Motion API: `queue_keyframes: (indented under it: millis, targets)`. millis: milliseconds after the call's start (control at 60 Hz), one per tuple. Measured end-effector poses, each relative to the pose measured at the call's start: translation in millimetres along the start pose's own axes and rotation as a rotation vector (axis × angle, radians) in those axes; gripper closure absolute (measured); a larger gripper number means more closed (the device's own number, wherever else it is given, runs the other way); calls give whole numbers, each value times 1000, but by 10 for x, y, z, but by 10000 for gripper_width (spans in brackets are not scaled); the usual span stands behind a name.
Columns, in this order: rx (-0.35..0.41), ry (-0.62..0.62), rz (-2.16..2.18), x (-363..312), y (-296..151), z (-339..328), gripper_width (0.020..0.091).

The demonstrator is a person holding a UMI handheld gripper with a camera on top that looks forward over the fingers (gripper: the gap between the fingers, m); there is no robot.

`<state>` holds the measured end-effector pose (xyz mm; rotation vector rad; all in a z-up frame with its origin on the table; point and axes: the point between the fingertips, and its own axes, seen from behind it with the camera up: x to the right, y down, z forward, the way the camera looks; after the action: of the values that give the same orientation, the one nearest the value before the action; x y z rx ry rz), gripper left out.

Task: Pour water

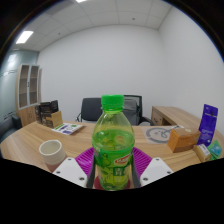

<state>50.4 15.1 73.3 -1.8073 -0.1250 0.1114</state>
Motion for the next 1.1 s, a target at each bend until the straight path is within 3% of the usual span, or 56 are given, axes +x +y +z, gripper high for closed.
queue_keyframes:
  millis: [50, 133, 167, 367, 450, 767, 1100]
  targets:
    - [-29, 1, 3, 11, 42, -14, 528]
    - [-73, 22, 32, 27, 90, -132, 337]
    - [-77, 39, 33, 43, 83, -214, 308]
    - [-204, 125, 28, -220, 166, -1043, 293]
    - [-224, 143, 43, -436, 56, -1368, 284]
    - [-182, 247, 112, -799, -548, -2012, 280]
    - [-172, 275, 67, -864, -671, -2048, 278]
